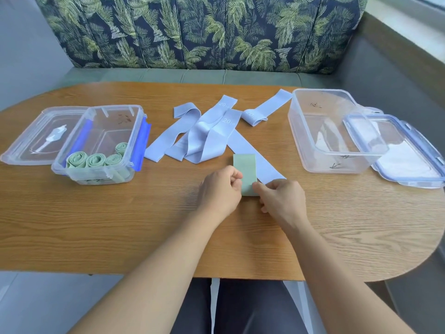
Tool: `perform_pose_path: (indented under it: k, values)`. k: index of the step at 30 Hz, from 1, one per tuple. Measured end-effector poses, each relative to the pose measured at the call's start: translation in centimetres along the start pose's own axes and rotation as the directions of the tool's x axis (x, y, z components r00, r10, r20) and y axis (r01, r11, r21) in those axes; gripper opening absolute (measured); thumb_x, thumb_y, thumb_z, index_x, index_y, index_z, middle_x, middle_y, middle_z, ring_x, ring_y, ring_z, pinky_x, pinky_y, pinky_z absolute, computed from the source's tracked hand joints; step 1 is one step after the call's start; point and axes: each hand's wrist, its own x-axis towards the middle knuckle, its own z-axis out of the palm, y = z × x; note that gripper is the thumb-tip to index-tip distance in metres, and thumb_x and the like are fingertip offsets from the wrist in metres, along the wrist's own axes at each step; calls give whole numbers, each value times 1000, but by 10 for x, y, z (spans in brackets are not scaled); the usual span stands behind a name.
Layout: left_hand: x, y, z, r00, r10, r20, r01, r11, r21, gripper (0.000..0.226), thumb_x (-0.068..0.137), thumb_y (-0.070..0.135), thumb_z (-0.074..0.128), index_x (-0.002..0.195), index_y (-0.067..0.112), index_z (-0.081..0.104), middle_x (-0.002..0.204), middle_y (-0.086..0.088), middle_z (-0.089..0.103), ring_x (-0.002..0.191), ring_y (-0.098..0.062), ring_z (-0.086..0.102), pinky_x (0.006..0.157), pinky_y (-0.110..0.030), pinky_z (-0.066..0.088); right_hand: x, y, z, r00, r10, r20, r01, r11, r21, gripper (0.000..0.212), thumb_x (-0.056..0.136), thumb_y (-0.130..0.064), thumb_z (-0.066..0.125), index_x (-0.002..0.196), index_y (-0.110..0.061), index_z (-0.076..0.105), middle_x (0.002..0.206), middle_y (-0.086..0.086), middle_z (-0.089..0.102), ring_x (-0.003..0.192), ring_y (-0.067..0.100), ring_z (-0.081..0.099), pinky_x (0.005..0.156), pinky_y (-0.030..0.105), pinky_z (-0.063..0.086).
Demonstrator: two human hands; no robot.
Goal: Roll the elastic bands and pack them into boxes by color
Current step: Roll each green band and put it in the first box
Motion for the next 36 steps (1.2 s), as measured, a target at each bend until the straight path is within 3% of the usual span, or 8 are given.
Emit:
perform_pose_path:
  k: [4,8,13,20,29,33,36]
  values:
    - [-4,4,5,996,-50,-71,48,998,-40,16,92,16,56,104,18,67,100,5,68,95,-16,62,80,-26,47,-5,5,-1,999,-33,15,32,999,35,26,78,-40,69,63,-19,67,67,0,70,72,24,70,76,42,57]
    - [-13,6,-1,967,-198,-163,171,972,-164,14,90,19,62,102,16,69,96,5,70,89,-11,63,76,-22,44,-6,3,-3,999,-34,17,33,999,36,29,82,-39,69,63,-16,66,66,1,70,70,25,70,76,42,58]
    - [-33,18,0,970,-207,-129,204,978,-38,31,93,16,53,119,26,67,116,9,68,109,-15,61,85,-28,48,-15,0,-2,999,-51,16,50,997,56,27,85,-27,68,65,-9,68,59,2,69,67,27,70,74,45,59]
    - [-58,14,-5,951,-298,-79,296,954,-38,32,92,22,50,116,33,67,115,14,68,99,-17,65,83,-36,56,-39,11,-9,998,-39,52,35,997,70,25,86,-21,68,64,-8,66,53,2,68,55,20,70,71,45,60]
    - [-67,10,-5,963,-246,-111,251,967,30,18,93,32,59,106,32,70,104,15,69,96,-13,64,77,-29,52,-44,11,-12,998,1,63,-3,1000,31,29,86,-32,70,66,-11,64,55,4,69,63,24,71,73,46,60]
    - [-61,9,-5,965,-229,-128,227,973,-27,12,92,29,61,91,26,72,93,11,70,87,-16,63,74,-31,53,-37,5,-9,1000,14,7,-13,1000,-28,34,85,-41,70,70,-10,67,65,7,70,70,26,70,72,41,59]
    - [-55,9,-4,969,-208,-134,198,977,-86,13,91,28,62,90,22,74,91,7,71,87,-17,64,75,-31,54,-29,2,-7,999,39,-2,-39,997,-59,34,84,-44,68,68,-14,63,70,5,70,73,24,70,71,35,56]
